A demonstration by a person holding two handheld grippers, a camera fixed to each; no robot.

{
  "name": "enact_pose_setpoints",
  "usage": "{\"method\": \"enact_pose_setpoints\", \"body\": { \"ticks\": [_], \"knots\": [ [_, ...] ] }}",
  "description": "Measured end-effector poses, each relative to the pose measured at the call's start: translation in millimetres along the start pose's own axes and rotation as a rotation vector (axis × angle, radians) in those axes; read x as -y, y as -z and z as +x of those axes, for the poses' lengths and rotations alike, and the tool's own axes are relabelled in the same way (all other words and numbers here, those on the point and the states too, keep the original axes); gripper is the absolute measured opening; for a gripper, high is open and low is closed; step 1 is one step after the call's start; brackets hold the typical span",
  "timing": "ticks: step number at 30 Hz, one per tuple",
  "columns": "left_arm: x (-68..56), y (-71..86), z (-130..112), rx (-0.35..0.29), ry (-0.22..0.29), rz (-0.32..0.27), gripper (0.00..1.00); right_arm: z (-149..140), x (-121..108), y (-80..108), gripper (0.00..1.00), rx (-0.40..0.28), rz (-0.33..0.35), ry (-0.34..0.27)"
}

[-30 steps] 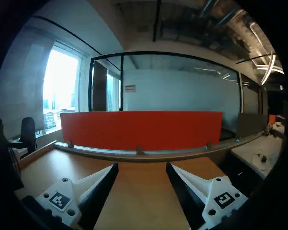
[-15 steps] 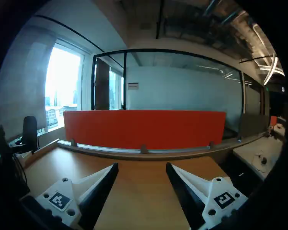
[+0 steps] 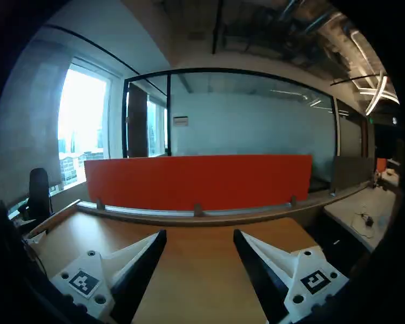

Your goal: Fold towel

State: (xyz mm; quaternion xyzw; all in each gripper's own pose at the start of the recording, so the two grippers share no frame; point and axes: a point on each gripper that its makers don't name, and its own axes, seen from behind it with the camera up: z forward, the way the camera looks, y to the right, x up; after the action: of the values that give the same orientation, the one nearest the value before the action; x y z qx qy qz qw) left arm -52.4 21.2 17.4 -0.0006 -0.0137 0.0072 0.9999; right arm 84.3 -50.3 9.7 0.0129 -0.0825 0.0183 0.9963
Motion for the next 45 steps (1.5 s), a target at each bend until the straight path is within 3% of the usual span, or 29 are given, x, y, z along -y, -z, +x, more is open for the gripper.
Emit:
{"method": "enact_pose_setpoints", "body": {
  "ticks": [12,29,45],
  "knots": [
    [4.7,4.4,-45.5,-0.036,0.013,0.007,0.97,-10.3,4.1,1.3,0.96,-0.033,-0.008,-0.034],
    [8.9,3.6,-107.2,-0.057,0.033,0.019,0.97,-39.8,-1.2,3.0,0.96,-0.054,-0.036,0.014],
    [15.9,3.7,-130.0,-0.064,0.065,0.038,0.97,-51.5,7.1,-2.3,0.96,-0.058,-0.024,0.024]
  ]
}}
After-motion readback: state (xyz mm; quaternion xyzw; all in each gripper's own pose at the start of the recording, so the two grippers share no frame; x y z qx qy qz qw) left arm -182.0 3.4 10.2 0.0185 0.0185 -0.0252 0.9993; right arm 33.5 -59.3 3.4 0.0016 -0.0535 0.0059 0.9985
